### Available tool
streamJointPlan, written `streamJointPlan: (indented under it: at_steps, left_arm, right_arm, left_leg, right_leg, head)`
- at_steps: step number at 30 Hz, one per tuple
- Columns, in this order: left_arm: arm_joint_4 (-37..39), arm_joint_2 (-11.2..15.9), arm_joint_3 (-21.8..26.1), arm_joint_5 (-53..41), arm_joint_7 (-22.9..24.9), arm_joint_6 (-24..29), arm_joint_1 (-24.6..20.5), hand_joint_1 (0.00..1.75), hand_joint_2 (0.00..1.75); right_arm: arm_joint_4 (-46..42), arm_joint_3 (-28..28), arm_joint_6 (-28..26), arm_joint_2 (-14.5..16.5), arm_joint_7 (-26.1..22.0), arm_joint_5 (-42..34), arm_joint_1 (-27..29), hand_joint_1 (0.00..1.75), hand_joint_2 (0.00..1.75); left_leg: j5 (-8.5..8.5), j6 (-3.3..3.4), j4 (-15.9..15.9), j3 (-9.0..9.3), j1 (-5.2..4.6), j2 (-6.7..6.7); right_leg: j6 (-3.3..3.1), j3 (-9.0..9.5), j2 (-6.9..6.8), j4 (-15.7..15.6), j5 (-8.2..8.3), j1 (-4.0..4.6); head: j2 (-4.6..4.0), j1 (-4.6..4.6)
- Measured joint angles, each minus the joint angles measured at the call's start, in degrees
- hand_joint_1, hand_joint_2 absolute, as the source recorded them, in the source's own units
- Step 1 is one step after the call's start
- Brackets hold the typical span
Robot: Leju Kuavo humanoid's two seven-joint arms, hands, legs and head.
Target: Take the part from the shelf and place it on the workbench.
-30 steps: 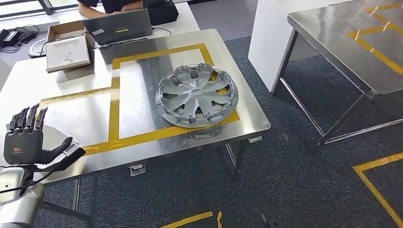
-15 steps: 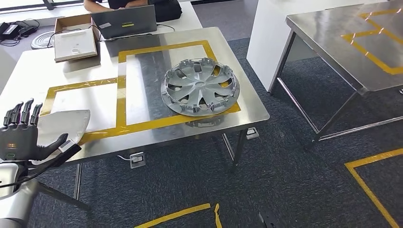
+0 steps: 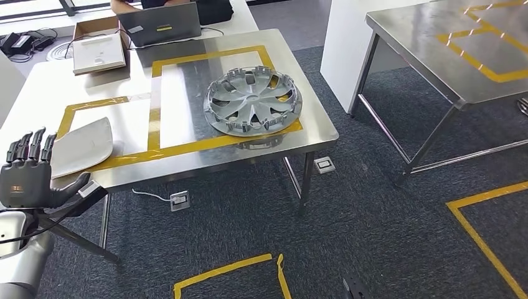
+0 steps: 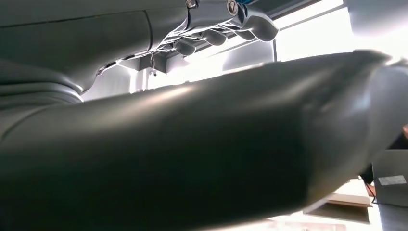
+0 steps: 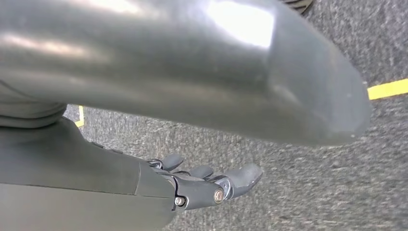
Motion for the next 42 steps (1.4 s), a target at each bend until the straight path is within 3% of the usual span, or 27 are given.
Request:
streamJointPlan:
  at_steps: [3, 4, 6, 7, 8, 10, 12, 14, 16, 18, 19, 20, 21, 23, 25, 26, 29, 31, 33, 34, 35, 36, 37, 38, 40, 41, 42]
  left_arm:
    - [0.2, 0.2, 0.0, 0.0, 0.1, 0.0, 0.0, 0.00, 0.00]
    - [0.3, 0.3, 0.0, 0.0, 0.1, 0.0, 0.0, 0.00, 0.00]
    - [0.5, 0.3, 0.0, 0.0, 0.1, 0.0, 0.1, 0.00, 0.00]
    - [0.6, 0.3, 0.0, 0.0, 0.1, 0.0, 0.1, 0.00, 0.00]
    - [0.7, 0.3, 0.0, 0.0, 0.1, 0.0, 0.1, 0.00, 0.00]
    - [0.7, 0.3, 0.0, 0.0, 0.1, 0.0, -0.1, 0.00, 0.00]
    - [0.8, 0.3, 0.0, -0.1, 0.2, 0.0, -0.3, 0.00, 0.00]
    - [1.0, 0.2, 0.0, -0.1, 0.4, 0.0, -0.3, 0.00, 0.00]
    - [1.1, 0.1, 0.0, -0.2, 0.4, 0.0, -0.3, 0.00, 0.00]
    - [1.2, 0.0, 0.0, -0.2, 0.5, 0.0, -0.3, 0.00, 0.00]
    - [1.3, 0.0, 0.0, -0.2, 0.5, 0.0, -0.2, 0.00, 0.00]
    - [1.5, 0.0, 0.0, -0.2, 0.5, 0.0, -0.2, 0.00, 0.00]
    - [1.6, 0.0, 0.0, -0.2, 0.5, 0.0, -0.1, 0.00, 0.00]
    - [1.7, 0.0, 0.0, -0.2, 0.5, 0.0, 0.0, 0.00, 0.00]
    - [1.7, 0.1, 0.0, -0.2, 0.5, 0.0, -0.1, 0.00, 0.00]
    - [1.7, 0.2, 0.0, -0.2, 0.5, 0.0, -0.1, 0.00, 0.00]
    - [1.8, 0.3, 0.0, -0.1, 0.7, 0.0, -0.2, 0.00, 0.00]
    - [2.0, 0.5, 0.0, 0.0, 1.1, 0.0, -0.4, 0.00, 0.00]
    - [2.7, 0.6, 0.0, 0.6, 1.9, 0.0, -0.6, 0.00, 0.00]
    - [3.3, 0.6, 0.0, 1.0, 2.5, 0.0, -0.7, 0.00, 0.00]
    - [3.9, 0.6, 0.0, 1.4, 3.3, 0.0, -0.9, 0.00, 0.00]
    - [4.6, 0.5, 0.0, 1.7, 4.1, -0.3, -1.0, 0.00, 0.00]
    - [5.2, 0.5, 0.0, 2.1, 4.7, -0.8, -1.3, 0.00, 0.44]
    - [5.6, 0.4, 0.0, 2.4, 5.1, -1.6, -1.5, 0.00, 0.87]
    - [6.4, 0.3, 0.0, 2.9, 5.4, -3.5, -2.2, 0.00, 1.75]
    - [6.7, 0.3, 0.0, 2.9, 5.7, -4.2, -2.4, 0.00, 1.75]
    - [7.0, 0.2, 0.0, 2.7, 6.1, -4.7, -2.6, 0.00, 1.75]
  right_arm:
    - [0.0, 0.0, -0.1, 0.0, 0.0, -0.1, 0.0, 0.00, 0.00]
    - [0.0, 0.0, -0.1, 0.0, 0.0, -0.2, 0.0, 0.00, 0.00]
    - [0.0, -0.1, -0.1, 0.0, 0.0, -0.3, 0.0, 0.00, 0.00]
    - [0.0, -0.1, -0.1, 0.0, 0.0, -0.4, 0.0, 0.00, 0.00]
    - [0.0, -0.1, -0.1, 0.0, 0.0, -0.4, 0.0, 0.00, 0.00]
    - [0.0, -0.1, -0.1, 0.0, 0.0, -0.6, -0.1, 0.00, 0.00]
    - [0.0, -0.1, -0.1, 0.1, 0.0, -0.6, -0.1, 0.00, 0.00]
    - [0.0, -0.1, 0.0, 0.1, 0.0, -0.6, 0.0, 0.00, 0.00]
    - [0.0, -0.1, 0.1, 0.1, 0.1, -0.6, 0.2, 0.00, 0.00]
    - [0.0, -0.1, 0.1, 0.2, 0.0, -0.6, 0.2, 0.00, 0.00]
    - [0.0, -0.1, 0.1, 0.2, 0.0, -0.6, 0.1, 0.00, 0.00]
    - [0.0, -0.1, 0.1, 0.2, 0.0, -0.6, 0.1, 0.00, 0.00]
    - [0.0, -0.1, 0.1, 0.2, 0.0, -0.6, 0.2, 0.00, 0.00]
    - [0.0, -0.1, 0.2, 0.2, 0.0, -0.6, 0.1, 0.00, 0.00]
    - [0.0, -0.1, 0.3, 0.2, -0.2, -0.7, 0.0, 0.00, 0.00]
    - [0.0, -0.1, 0.4, 0.2, -0.2, -0.7, -0.1, 0.00, 0.00]
    - [0.0, -0.1, 0.3, 0.3, -0.2, -0.7, -0.1, 0.00, 0.00]
    - [0.0, -0.2, 0.1, 0.3, -0.1, -0.8, -0.2, 0.00, 0.00]
    - [0.0, -0.2, -0.1, 0.3, 0.0, -1.0, -0.2, 0.00, 0.00]
    - [0.0, -0.2, 0.0, 0.3, -0.1, -1.3, -0.2, 0.00, 0.00]
    - [0.0, -0.4, 0.2, 0.3, -0.3, -1.7, -0.2, 0.00, 0.00]
    - [0.0, -0.7, 0.6, 0.3, -0.6, -2.3, -0.2, 0.00, 0.00]
    - [0.0, -1.1, 1.1, 0.3, -1.1, -2.8, -0.2, 0.00, 0.00]
    - [0.0, -1.4, 1.4, 0.3, -1.5, -3.1, -0.2, 0.00, 0.44]
    - [0.0, -1.8, 1.6, 0.3, -2.1, -3.3, -0.3, 0.00, 1.31]
    - [0.0, -2.0, 1.6, 0.3, -2.2, -3.3, -0.3, 0.00, 1.75]
    - [0.0, -2.2, 1.7, 0.3, -2.2, -3.4, -0.3, 0.00, 1.75]
  left_leg:
    - [-7.76, -0.57, 9.5, -2.60, 0.12, -0.03]
    - [-8.71, -0.65, 12.5, -2.93, 0.13, -0.03]
    - [-6.93, -0.56, 13.7, -1.24, 0.13, -0.04]
    - [-5.33, -0.40, 11.2, 1.16, 0.13, -0.05]
    - [-4.83, -0.17, 7.4, 4.15, 0.13, -0.08]
    - [-5.69, 0.33, -0.3, 9.36, -0.15, -0.22]
    - [-6.22, 0.97, -3.1, 10.57, -0.55, -0.34]
    - [-5.01, 1.96, -3.3, 9.69, -0.51, -0.14]
    - [-3.51, 2.84, -3.4, 8.42, -0.35, 0.09]
    - [-2.05, 3.20, -3.3, 6.58, -0.44, 0.13]
    - [-1.35, 3.22, -3.2, 5.57, -0.49, 0.13]
    - [-0.68, 3.20, -3.1, 4.55, -0.55, 0.14]
    - [-0.08, 3.13, -2.9, 3.58, -0.57, 0.15]
    - [1.00, 2.84, -2.4, 1.84, -0.59, 0.16]
    - [1.96, 2.32, -2.1, 0.88, -0.66, 0.22]
    - [2.47, 2.01, -2.2, 0.71, -0.65, 0.26]
    - [3.24, 0.98, -2.5, 0.35, -0.52, 0.19]
    - [-0.12, 0.40, 0.5, -0.91, -0.39, 0.02]
    - [-5.30, -0.12, 7.4, -2.85, -0.13, -0.04]
    - [-6.65, -0.35, 10.9, -3.55, 0.00, -0.04]
    - [-6.63, -0.51, 13.2, -3.61, 0.12, -0.04]
    - [-5.58, -0.61, 13.7, -2.92, 0.24, -0.04]
    - [-4.00, -0.66, 12.1, -1.11, 0.36, -0.03]
    - [-2.98, -0.67, 8.6, 1.59, 0.46, -0.03]
    - [-3.63, -0.43, 0.6, 7.24, 0.33, -0.09]
    - [-4.51, -0.15, -1.9, 8.76, 0.20, -0.12]
    - [-5.00, 0.23, -3.1, 9.29, -0.01, -0.14]
  right_leg:
    - [-0.48, -2.21, -0.07, 0.0, 1.93, -0.01]
    - [-0.44, -3.11, -0.07, 0.0, 2.66, 0.03]
    - [-0.29, -4.92, -0.06, 0.0, 4.04, 0.07]
    - [-0.15, -5.69, -0.06, 0.1, 4.70, 0.08]
    - [0.04, -6.26, -0.05, 0.1, 5.26, 0.09]
    - [0.60, -6.84, -0.02, 0.1, 6.32, 0.15]
    - [1.35, -7.01, 0.02, -0.3, 7.51, 0.08]
    - [2.06, -7.50, 0.09, -0.2, 7.39, -0.14]
    - [2.50, -9.01, 0.13, 3.5, 3.11, -0.23]
    - [2.69, -11.00, 0.13, 10.8, -2.49, -0.17]
    - [2.71, -11.50, 0.13, 14.1, -3.74, -0.13]
    - [2.67, -11.25, 0.13, 16.0, -3.66, -0.08]
    - [2.55, -10.07, 0.13, 15.9, -2.51, -0.01]
    - [2.07, -4.69, 0.13, 9.9, -0.33, 0.19]
    - [1.47, 0.46, 0.16, 2.2, -0.86, 0.48]
    - [1.18, 1.57, 0.17, 0.2, -1.49, 0.62]
    - [0.21, 1.25, 0.06, -0.8, -0.26, 0.61]
    - [-0.44, 0.25, -0.08, -1.3, 1.06, 0.34]
    - [-0.67, -1.26, -0.08, -1.3, 2.19, 0.29]
    - [-0.64, -2.01, -0.07, -1.3, 2.76, 0.28]
    - [-0.56, -2.74, -0.08, -1.3, 3.33, 0.26]
    - [-0.45, -3.41, -0.10, -1.2, 3.86, 0.24]
    - [-0.28, -4.06, -0.11, -1.2, 4.38, 0.19]
    - [-0.04, -4.60, -0.13, -1.1, 4.85, 0.15]
    - [0.61, -5.40, -0.14, -0.9, 5.64, 0.19]
    - [0.96, -5.60, -0.15, -0.8, 6.01, 0.21]
    - [1.33, -5.71, -0.15, -0.9, 6.40, 0.21]
  head:
    - [0.00, -0.11]
    - [0.00, -0.11]
    - [0.00, -0.11]
    - [0.00, -0.11]
    - [0.00, -0.11]
    - [0.00, -0.03]
    - [0.00, -0.02]
    - [0.00, -0.09]
    - [0.00, -0.05]
    - [0.00, 0.00]
    - [0.00, 0.00]
    - [0.00, 0.00]
    - [0.00, 0.00]
    - [0.00, 0.04]
    - [0.00, 0.09]
    - [0.00, 0.18]
    - [0.00, 0.34]
    - [0.00, 0.29]
    - [0.00, 0.29]
    - [0.00, 0.29]
    - [0.00, 0.30]
    - [0.00, 0.29]
    - [0.00, 0.31]
    - [0.00, 0.32]
    - [0.00, 0.38]
    - [0.00, 0.46]
    - [0.00, 0.56]
